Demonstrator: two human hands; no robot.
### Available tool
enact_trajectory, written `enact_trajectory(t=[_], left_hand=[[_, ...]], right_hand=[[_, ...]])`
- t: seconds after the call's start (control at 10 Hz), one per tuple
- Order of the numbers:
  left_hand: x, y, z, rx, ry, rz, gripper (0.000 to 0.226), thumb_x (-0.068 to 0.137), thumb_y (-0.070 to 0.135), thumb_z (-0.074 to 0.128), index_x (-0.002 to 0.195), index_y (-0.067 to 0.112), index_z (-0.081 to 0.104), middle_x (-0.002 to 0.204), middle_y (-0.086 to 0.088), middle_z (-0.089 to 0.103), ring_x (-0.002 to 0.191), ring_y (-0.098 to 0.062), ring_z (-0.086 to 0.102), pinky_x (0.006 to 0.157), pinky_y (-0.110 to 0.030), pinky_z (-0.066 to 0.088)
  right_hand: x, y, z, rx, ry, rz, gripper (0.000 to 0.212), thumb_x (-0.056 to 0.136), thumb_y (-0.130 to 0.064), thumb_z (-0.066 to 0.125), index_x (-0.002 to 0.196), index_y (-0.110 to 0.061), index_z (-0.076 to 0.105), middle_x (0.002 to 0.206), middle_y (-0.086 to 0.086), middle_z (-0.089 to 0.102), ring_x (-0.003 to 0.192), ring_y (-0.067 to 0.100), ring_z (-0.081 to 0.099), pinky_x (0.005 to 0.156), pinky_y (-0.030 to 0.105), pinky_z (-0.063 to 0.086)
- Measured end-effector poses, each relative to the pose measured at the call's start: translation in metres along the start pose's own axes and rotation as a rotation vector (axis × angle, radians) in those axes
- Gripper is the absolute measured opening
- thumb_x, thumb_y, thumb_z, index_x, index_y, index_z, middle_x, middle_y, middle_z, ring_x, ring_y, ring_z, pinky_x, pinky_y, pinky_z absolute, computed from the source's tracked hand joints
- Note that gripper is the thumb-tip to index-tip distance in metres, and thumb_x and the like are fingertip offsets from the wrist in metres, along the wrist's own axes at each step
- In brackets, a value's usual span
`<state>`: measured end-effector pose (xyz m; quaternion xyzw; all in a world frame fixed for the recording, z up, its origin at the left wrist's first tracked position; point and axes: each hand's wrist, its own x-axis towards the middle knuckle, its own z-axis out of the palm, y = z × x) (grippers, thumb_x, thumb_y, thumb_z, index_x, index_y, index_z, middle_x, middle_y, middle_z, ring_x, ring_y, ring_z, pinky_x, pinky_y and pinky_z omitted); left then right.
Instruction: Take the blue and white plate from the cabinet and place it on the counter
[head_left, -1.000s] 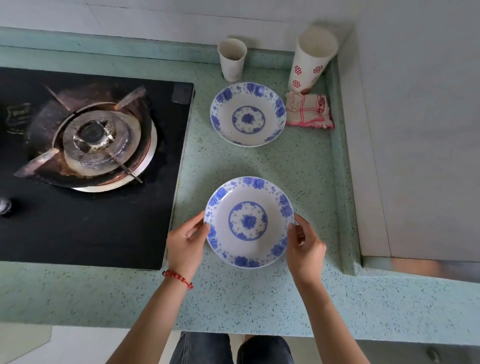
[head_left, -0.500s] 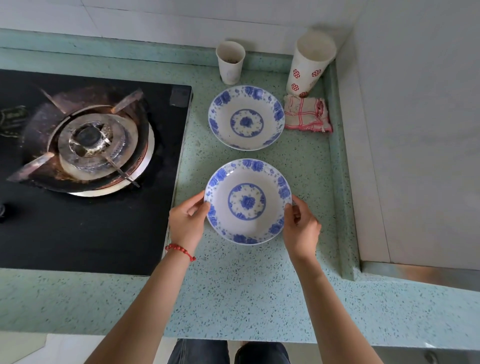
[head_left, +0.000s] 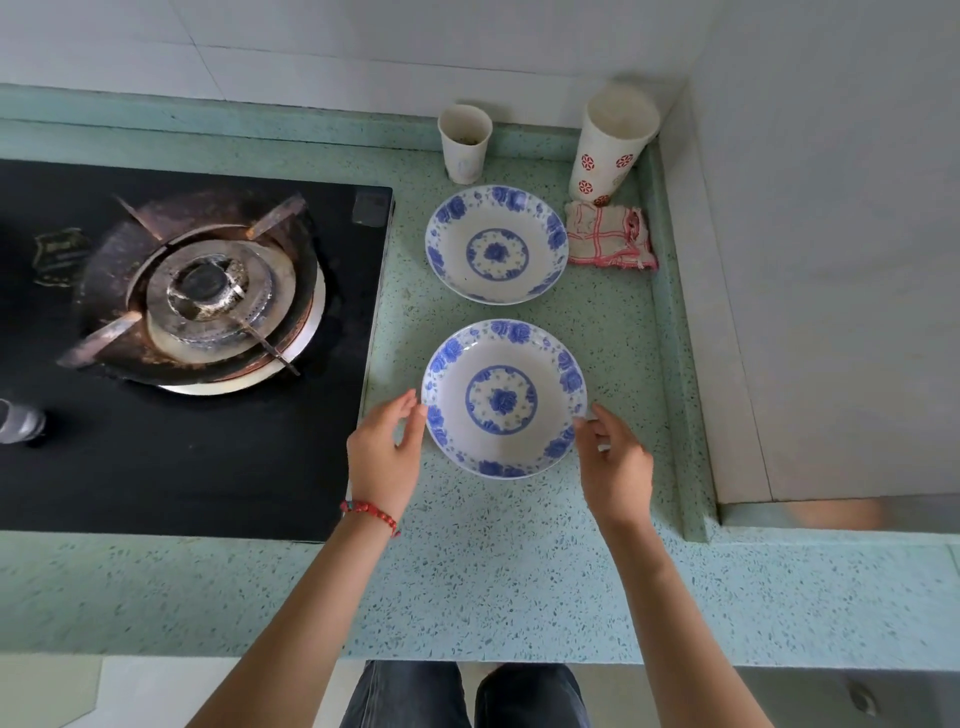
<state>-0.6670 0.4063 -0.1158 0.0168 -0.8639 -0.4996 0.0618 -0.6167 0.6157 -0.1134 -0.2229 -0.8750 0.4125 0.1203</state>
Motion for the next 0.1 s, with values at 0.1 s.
enact_trajectory(t=[0.1], left_hand=[[-0.0123, -0.0037, -0.0167, 0.276, -0.117, 0.24, 0.026, 0.086, 0.013, 0.059, 0.105, -0.004, 0.061, 0.101, -0.022, 0.068, 0.093, -0.032, 0.065, 0.081, -0.036, 0.049]], right_hand=[[-0.0213, 0.0017, -0.0079, -0.16, -0.048, -0.037, 0.027, 0.09, -0.021, 0.053, 0.113, -0.008, 0.056, 0.108, 0.015, 0.066, 0.093, 0.03, 0.062, 0.076, 0.04, 0.053]])
